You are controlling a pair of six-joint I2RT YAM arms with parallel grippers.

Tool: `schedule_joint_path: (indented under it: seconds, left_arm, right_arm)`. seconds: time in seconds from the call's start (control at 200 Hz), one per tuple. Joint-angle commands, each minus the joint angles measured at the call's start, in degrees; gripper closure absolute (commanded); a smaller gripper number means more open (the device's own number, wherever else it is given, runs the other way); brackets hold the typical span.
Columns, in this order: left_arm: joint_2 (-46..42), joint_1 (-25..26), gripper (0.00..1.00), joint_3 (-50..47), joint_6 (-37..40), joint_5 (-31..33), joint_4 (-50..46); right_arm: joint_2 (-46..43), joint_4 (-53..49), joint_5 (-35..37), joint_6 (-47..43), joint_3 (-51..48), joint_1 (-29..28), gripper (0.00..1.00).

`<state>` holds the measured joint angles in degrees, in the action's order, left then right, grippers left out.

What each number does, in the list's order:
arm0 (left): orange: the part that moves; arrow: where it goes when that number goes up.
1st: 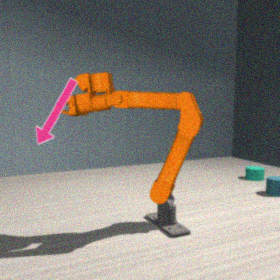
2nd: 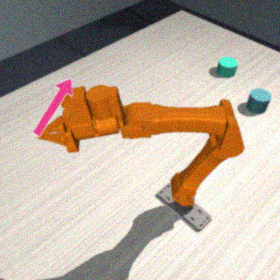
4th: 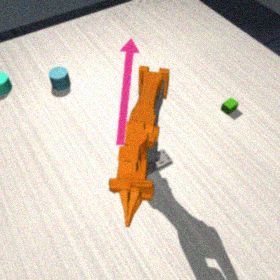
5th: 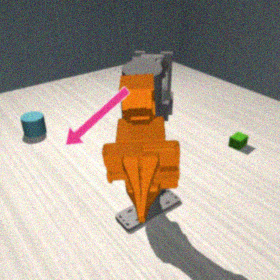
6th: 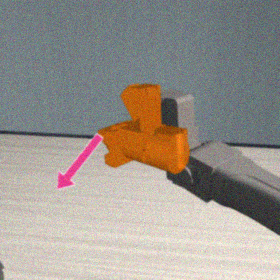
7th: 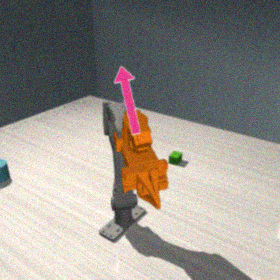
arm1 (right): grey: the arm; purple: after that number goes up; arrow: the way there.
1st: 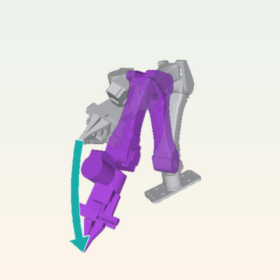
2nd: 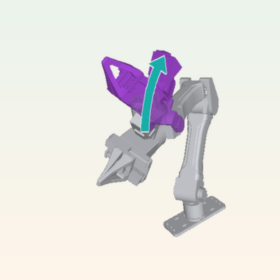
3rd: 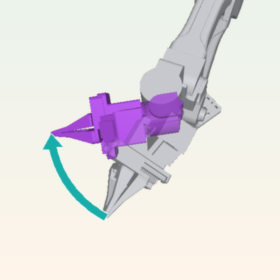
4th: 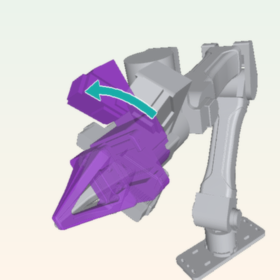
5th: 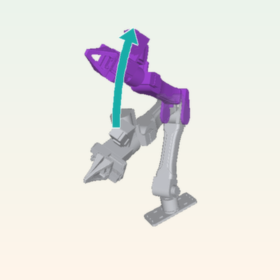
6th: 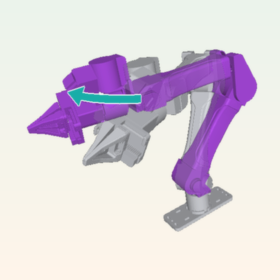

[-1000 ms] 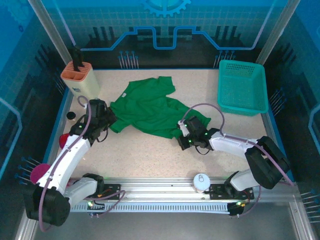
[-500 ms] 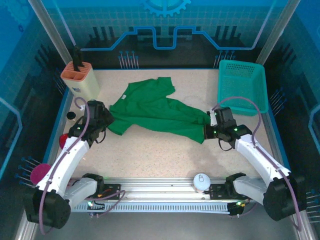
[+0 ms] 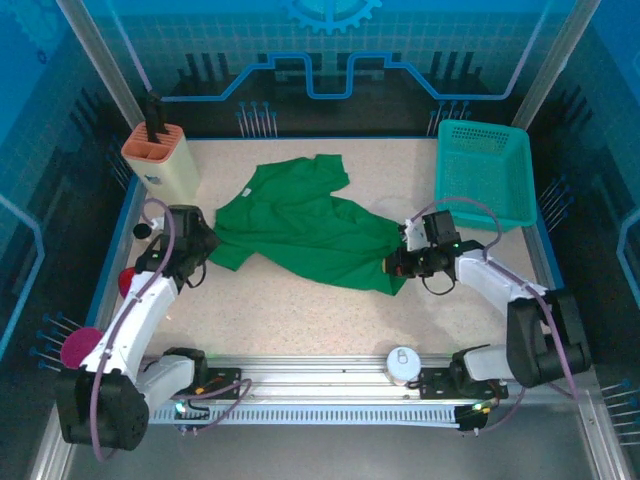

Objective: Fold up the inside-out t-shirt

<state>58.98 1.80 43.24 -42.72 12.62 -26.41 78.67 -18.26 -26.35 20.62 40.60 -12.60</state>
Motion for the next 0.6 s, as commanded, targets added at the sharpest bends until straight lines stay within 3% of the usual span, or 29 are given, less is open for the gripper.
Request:
schedule_joint_path:
  seconds: [0.0,0.05,0.175,0.275,0.36,0.595]
  left_arm:
    - [1.1,-1.1,1.00,-1.6,-2.4,0.5,3.4]
    - [2.2,-1.3,1.00,-1.5,-2.5,0.3,3.6]
    - [4.1,-1.6,1.00,-1.5,-1.9,-0.2,4.5]
    - [4.7,-1.8,1.00,-1.4,-1.7,-0.4,4.6]
    - [4.6,-2.0,1.00,-1.5,-1.6,-0.4,4.4]
    - [3.9,-2.2,1.00,-2.2,-0.9,-0.1,4.4]
  right_arm:
    - [2.9,3.7,5.4,-0.6,2.5,2.0,1.00]
    - [4.3,4.4,3.0,-0.7,3.3,2.8,1.00]
    - [4.6,6.0,-2.1,-0.2,3.4,2.9,0.74]
    - [2.0,2.6,-0.2,-1.0,1.3,3.0,0.68]
    - [-0.2,-0.2,2.6,-0.2,-1.5,2.9,0.56]
    - [-3.1,-1.1,2.3,0.3,-7.2,2.5,0.53]
